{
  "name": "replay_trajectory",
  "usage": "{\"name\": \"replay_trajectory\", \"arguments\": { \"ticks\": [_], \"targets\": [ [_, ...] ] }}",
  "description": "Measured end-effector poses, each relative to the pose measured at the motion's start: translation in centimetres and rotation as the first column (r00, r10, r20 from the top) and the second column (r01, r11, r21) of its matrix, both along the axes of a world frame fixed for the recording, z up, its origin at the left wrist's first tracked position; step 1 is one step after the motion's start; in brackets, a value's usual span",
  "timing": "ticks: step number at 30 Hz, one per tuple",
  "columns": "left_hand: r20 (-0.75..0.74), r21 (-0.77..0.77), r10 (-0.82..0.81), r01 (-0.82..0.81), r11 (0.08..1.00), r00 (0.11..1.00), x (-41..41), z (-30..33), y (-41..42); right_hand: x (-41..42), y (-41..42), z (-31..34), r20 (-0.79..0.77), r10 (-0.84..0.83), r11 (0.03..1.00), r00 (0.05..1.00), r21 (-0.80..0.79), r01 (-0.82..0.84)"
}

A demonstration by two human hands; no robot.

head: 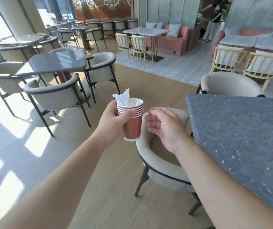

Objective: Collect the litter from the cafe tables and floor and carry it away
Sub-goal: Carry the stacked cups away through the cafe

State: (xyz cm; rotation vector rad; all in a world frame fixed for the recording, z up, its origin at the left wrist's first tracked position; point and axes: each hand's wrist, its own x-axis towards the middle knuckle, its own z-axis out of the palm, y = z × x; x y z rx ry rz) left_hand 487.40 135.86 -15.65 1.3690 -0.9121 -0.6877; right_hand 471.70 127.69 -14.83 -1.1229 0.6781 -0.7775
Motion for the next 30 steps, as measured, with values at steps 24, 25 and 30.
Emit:
{"name": "replay_trajectory", "arguments": {
  "ticks": [24, 25, 30],
  "targets": [
    [-0.019, 0.03, 0.269, -0.269, 0.963, 0.963, 17.1, 0.3, -7.1, 20.8, -11.5, 0.0, 0.028, 0.325, 0.946, 0.945, -0.005, -0.325],
    [-0.02, 0.022, 0.269, -0.269, 0.963, 0.963, 17.7, 0.3, -7.9, 21.3, -12.4, 0.1, 0.028, 0.329, 0.944, 0.944, -0.009, -0.329],
    [-0.035, -0.001, 0.265, -0.265, 0.964, 0.964, 20.6, 0.3, -11.2, 24.3, -15.8, 0.4, 0.019, 0.318, 0.948, 0.948, -0.014, -0.318]
  ]
}}
